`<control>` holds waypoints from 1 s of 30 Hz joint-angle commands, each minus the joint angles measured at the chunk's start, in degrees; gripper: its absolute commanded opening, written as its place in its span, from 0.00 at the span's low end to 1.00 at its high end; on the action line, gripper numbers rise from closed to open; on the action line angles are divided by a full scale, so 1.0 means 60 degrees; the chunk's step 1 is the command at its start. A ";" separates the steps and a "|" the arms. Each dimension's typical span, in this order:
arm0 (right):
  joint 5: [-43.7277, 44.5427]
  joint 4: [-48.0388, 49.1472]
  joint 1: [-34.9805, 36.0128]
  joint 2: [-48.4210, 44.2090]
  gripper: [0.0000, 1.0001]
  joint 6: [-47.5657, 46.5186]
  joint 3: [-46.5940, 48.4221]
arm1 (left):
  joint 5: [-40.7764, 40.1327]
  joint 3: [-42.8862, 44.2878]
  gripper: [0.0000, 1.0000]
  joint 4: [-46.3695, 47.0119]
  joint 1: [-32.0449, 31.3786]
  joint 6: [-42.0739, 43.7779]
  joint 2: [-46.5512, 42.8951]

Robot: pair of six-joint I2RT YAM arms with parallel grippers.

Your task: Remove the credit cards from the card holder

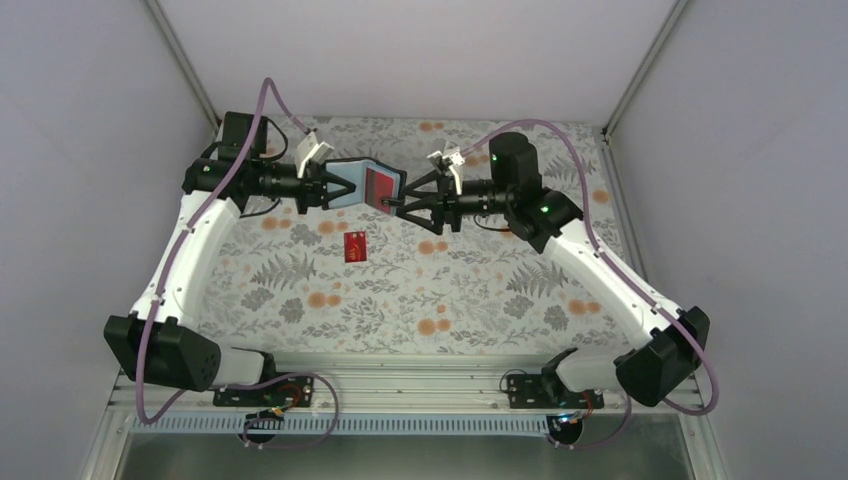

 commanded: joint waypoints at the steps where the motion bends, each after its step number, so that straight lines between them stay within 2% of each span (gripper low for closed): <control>1: 0.0271 0.1010 -0.0014 -0.0104 0.61 0.0491 0.0005 | -0.0008 0.0057 0.02 0.0156 0.0010 -0.0300 -0.0070; 9: 0.0915 0.1235 0.0048 0.0692 0.48 0.0989 0.0402 | 0.0506 0.0046 0.03 -0.0009 0.0009 0.0011 -0.0212; 11: 0.0828 0.1351 0.0047 0.0737 0.39 0.1070 0.0373 | 0.0540 0.0015 0.02 -0.0095 0.0009 0.0107 -0.0232; 15: 0.0724 0.1442 0.0039 0.0654 0.05 0.1040 0.0254 | 0.0621 0.0073 0.02 -0.0442 0.0019 0.0304 -0.0136; 18: 0.0582 0.1280 -0.0018 0.0651 0.04 0.1050 0.0247 | 0.0861 0.0111 0.03 -0.0684 0.0109 0.0530 -0.0113; 19: 0.0513 0.1199 -0.0029 0.0643 0.04 0.1067 0.0258 | 0.0860 0.0116 0.05 -0.0753 0.0196 0.0532 -0.0135; 21: 0.0339 0.0981 -0.0076 0.0631 0.04 0.1079 0.0283 | 0.0833 0.0117 0.19 -0.0923 0.0469 0.0498 -0.0176; 23: 0.0409 0.0740 -0.0083 0.0608 0.04 0.1145 0.0308 | 0.0743 0.0082 0.40 -0.0921 0.0936 0.0385 -0.0286; 25: 0.0700 0.0500 -0.0123 0.0593 0.04 0.1294 0.0302 | -0.0016 -0.0031 0.55 -0.0521 0.1480 -0.0216 -0.0378; 28: 0.1584 -0.0087 -0.0175 0.0772 0.04 0.1668 0.0488 | -0.1706 0.0011 0.61 -0.0163 0.2506 -0.1241 -0.0078; 30: 0.3078 -0.0989 -0.0167 0.1164 0.04 0.2033 0.0970 | -0.1794 0.0242 0.62 -0.0085 0.3102 -0.1477 0.0006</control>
